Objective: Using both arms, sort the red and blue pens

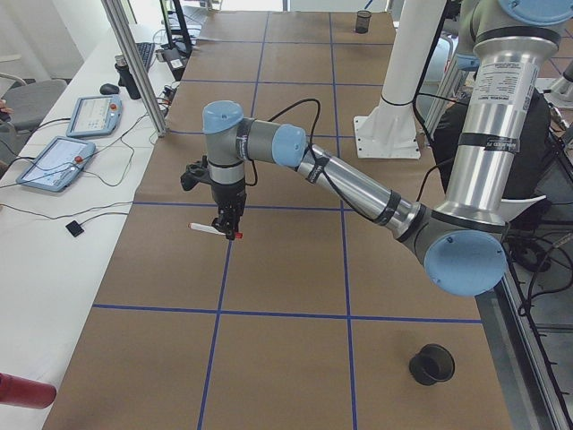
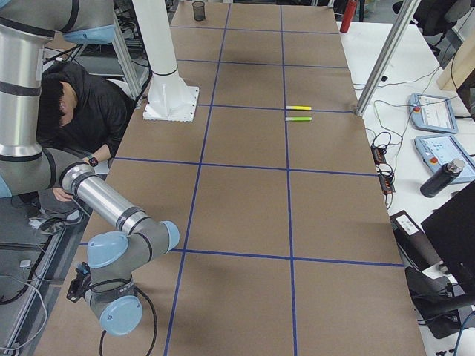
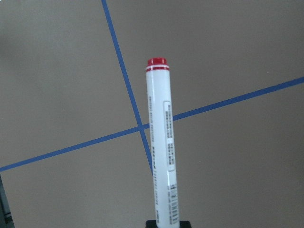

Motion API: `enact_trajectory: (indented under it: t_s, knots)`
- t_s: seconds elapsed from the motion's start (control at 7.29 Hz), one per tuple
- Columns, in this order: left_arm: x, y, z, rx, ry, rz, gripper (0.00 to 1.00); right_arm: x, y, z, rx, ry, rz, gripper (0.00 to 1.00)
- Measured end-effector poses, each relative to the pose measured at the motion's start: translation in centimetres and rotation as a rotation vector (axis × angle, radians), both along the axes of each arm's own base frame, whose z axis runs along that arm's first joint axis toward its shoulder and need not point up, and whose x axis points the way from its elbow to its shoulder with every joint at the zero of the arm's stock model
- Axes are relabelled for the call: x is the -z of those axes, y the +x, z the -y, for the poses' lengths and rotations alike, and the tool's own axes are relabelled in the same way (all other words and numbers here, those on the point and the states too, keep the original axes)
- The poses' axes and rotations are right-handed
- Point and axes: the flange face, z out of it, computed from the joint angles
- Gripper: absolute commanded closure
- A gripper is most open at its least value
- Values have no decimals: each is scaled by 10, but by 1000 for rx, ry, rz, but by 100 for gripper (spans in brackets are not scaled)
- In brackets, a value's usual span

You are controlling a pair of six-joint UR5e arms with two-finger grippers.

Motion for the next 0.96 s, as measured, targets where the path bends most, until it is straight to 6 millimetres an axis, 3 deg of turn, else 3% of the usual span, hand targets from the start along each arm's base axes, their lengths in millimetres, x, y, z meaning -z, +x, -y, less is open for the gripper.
enact_trajectory:
  t_s: [0.55, 0.69, 0.82, 0.96]
  knots:
    - [2, 1, -2, -1, 0, -16, 100, -27, -7, -6, -39, 3, -2, 100]
    - [2, 1, -2, -1, 0, -17, 100, -33, -9, -7, -47, 9, -4, 93]
    - [1, 0, -2, -1, 0, -17, 100, -37, -10, -9, -57, 9, -3, 27]
    - [1, 1, -2, -1, -1, -17, 100, -40, -12, -10, -67, 5, 1, 0]
